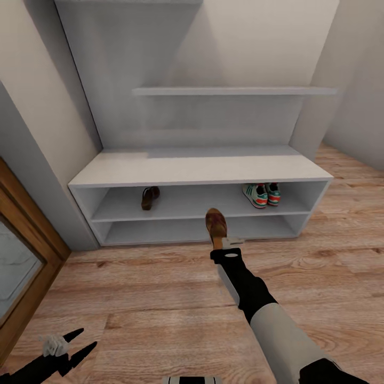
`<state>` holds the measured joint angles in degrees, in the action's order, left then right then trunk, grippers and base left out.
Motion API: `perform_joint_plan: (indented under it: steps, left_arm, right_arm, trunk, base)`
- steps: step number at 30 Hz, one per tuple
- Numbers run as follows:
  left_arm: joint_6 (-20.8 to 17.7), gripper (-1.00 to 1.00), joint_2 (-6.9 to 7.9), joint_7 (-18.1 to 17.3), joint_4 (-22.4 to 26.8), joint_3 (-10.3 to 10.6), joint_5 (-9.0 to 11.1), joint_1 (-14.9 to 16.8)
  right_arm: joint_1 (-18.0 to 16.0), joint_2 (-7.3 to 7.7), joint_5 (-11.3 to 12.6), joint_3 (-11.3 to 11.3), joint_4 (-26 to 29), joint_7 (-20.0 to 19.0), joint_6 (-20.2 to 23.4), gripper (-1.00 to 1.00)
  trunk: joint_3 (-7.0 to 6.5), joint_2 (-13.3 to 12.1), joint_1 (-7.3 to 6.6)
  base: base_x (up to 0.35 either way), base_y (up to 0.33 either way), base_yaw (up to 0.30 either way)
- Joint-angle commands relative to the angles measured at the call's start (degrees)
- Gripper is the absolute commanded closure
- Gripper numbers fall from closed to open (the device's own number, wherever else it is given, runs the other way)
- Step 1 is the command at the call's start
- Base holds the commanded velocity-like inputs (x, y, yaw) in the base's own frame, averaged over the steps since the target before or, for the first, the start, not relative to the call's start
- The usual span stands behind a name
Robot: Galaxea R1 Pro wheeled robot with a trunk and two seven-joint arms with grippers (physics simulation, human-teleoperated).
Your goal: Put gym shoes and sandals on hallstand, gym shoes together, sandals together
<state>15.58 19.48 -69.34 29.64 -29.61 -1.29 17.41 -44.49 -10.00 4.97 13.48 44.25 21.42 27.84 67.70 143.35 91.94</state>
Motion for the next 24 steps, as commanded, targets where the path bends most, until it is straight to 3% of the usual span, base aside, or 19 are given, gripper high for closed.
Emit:
perform_joint_plan:
  steps: [1, 5, 24]
  left_arm:
    - [0.15, -1.0, -0.04, -0.71, -0.02, 0.85, -0.22, 0.08]
    - [-0.06, -1.0, -0.06, -1.74, -0.02, 2.48, 0.04, 0.11]
    - [-0.01, -1.0, -0.17, -2.11, -0.02, 2.62, 0.15, 0.17]
  right_arm:
    - [-0.05, 0.0, 0.75, 0.14, -0.12, 0.6, 0.13, 1.0]
    - [-0.07, 0.0, 0.95, 0.0, -0.29, 0.55, 0.11, 1.0]
    - [-0.07, 0.0, 1.0, 0.05, -0.48, 0.64, 0.11, 1.0]
  trunk:
    - [0.05, 0.02, -0.01]
    - [0.05, 0.02, -0.01]
    - [0.57, 0.02, -0.01]
  base:
    - [0.0, 0.0, 0.0]
    - [0.0, 0.0, 0.058]
    - [0.0, 0.0, 0.267]
